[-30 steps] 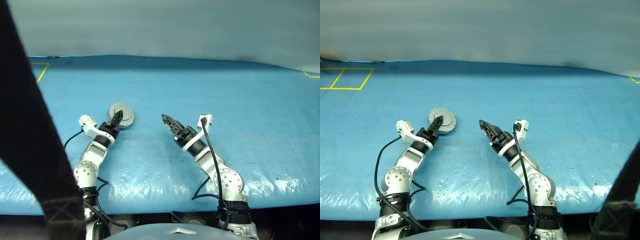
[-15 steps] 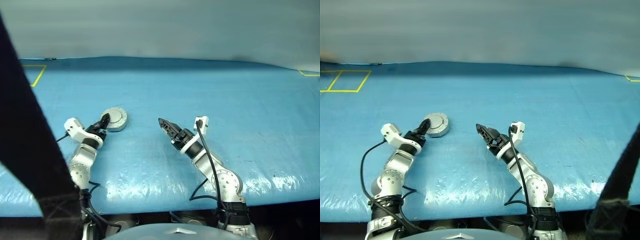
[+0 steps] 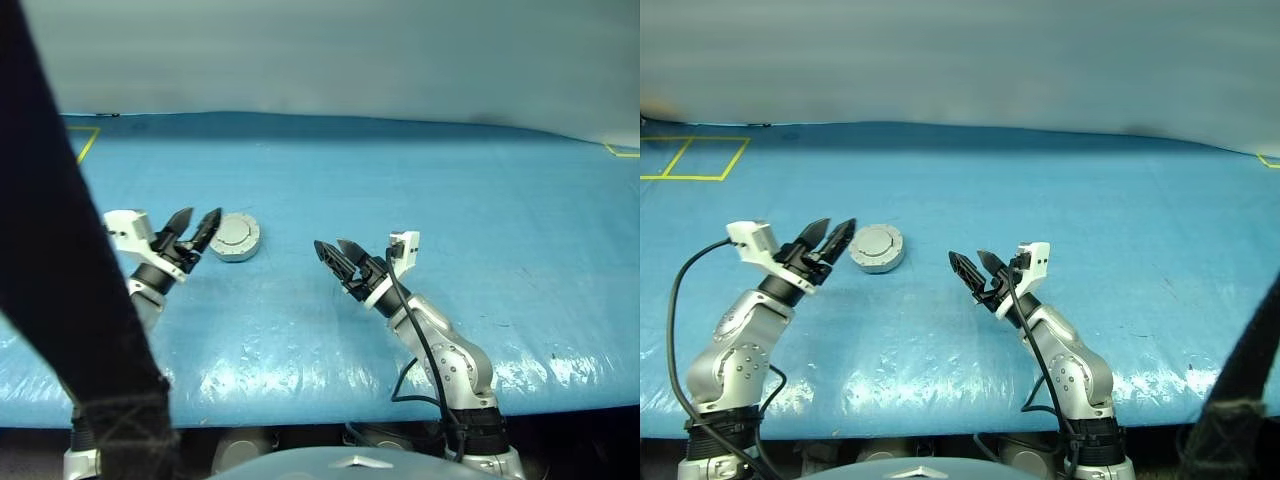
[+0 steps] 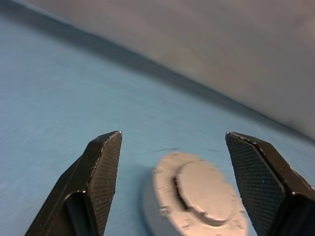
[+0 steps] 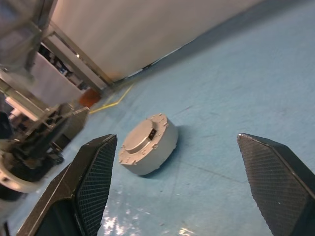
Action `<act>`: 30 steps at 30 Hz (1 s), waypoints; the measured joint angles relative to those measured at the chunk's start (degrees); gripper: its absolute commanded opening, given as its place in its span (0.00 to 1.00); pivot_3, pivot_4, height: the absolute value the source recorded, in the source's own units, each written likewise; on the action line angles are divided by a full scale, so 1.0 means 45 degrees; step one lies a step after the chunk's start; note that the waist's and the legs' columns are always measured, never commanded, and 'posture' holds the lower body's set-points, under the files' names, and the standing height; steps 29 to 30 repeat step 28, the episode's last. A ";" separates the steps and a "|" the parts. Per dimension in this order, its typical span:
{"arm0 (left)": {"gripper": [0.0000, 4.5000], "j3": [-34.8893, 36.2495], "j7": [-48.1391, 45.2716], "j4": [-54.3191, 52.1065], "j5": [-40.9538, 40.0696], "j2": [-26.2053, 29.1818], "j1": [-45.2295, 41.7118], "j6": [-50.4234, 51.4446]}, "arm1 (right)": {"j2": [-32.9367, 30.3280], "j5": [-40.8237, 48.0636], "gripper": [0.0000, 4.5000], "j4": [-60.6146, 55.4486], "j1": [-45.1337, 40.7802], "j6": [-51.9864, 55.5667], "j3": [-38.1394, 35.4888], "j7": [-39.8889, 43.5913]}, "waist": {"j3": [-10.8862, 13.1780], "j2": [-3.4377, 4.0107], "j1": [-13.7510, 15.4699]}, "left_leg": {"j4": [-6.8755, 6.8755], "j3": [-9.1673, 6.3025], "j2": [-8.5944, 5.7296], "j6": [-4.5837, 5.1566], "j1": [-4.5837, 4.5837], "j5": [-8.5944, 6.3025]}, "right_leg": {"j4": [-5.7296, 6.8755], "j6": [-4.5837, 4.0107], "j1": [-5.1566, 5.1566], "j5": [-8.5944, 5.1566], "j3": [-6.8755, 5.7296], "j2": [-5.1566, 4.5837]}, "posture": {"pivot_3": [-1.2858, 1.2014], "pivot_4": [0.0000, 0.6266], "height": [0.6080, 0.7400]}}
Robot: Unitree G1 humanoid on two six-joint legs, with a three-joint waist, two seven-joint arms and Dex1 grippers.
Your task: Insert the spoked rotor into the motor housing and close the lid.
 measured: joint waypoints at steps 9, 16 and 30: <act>0.80 -0.4604 -0.2235 0.0364 0.4566 0.1606 0.0803 -0.2009 | -0.1840 -0.3761 0.92 -0.1037 0.0951 -0.1938 0.1111 -0.0035 | 0.0001 0.0012 0.0004 | -0.0044 -0.0002 0.0043 -0.0050 0.0019 0.0028 | 0.0014 -0.0057 -0.0022 -0.0036 0.0005 0.0057 | 0.52 0.24 1.00; 0.80 -0.4391 -0.1949 0.1120 0.4768 0.1006 0.1711 -0.2544 | -0.3177 -0.5062 0.92 -0.1345 0.2763 -0.2248 0.1356 0.0298 | 0.0003 0.0011 0.0045 | -0.0023 -0.0001 0.0035 -0.0026 0.0019 0.0015 | 0.0008 -0.0060 -0.0012 -0.0075 0.0005 0.0026 | 0.52 0.24 1.00; 0.80 -0.4166 -0.1953 0.2020 0.5358 0.0621 0.1866 -0.3385 | -0.2083 -0.5554 0.92 -0.0617 0.2477 -0.2814 0.1253 -0.0073 | 0.0004 0.0009 0.0066 | -0.0012 -0.0006 0.0030 0.0028 0.0014 -0.0004 | 0.0014 -0.0104 -0.0014 -0.0050 -0.0002 0.0015 | 0.52 0.24 1.00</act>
